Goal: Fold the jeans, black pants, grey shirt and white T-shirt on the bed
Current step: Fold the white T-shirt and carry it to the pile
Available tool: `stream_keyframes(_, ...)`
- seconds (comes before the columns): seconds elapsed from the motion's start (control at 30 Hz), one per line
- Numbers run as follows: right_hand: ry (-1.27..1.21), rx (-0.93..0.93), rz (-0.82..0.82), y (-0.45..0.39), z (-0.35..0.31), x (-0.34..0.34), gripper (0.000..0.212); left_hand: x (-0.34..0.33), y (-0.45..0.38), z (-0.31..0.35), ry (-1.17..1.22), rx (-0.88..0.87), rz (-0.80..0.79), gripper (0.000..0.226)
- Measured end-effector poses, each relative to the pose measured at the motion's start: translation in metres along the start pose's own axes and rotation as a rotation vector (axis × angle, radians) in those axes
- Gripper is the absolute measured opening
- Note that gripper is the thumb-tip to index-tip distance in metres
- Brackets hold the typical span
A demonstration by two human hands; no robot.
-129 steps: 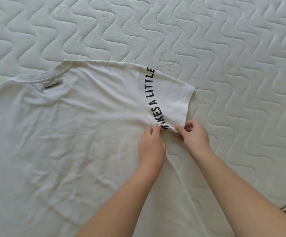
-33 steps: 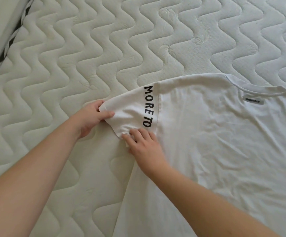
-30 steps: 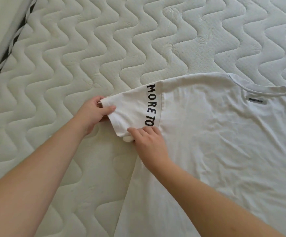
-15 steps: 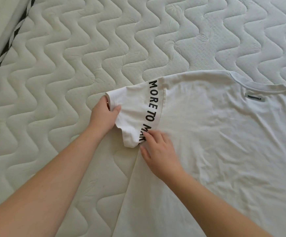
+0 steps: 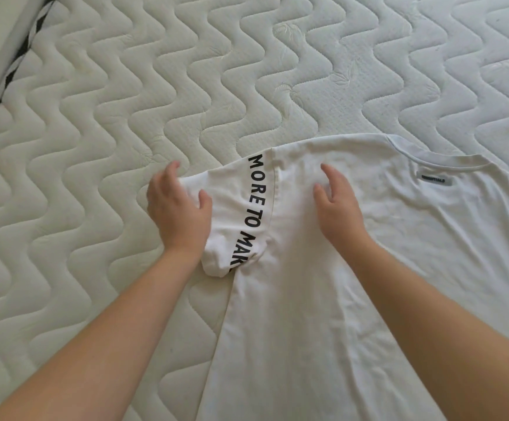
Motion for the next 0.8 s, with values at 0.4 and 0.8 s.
stream_keyframes(0.4, 0.692, -0.006, -0.032, -0.077, 0.034, 0.045, 0.063, -0.172, -0.014, 0.117, -0.514, -0.569, -0.578, 0.066)
stream_keyframes(0.8, 0.808, -0.045, -0.13, -0.083, 0.043, 0.045, 0.067, -0.168, -0.027, 0.121, -0.389, -0.484, -0.797, 0.063)
Point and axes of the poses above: each hand's wrist, its own y-axis away from the middle knuckle, its own x-axis out of the back of the hand, z = x × y, the point moved 8 cm from there along -y, towards the middle knuckle, and after that the axes turned 9 degrees about -z, right-handed, at the moved point
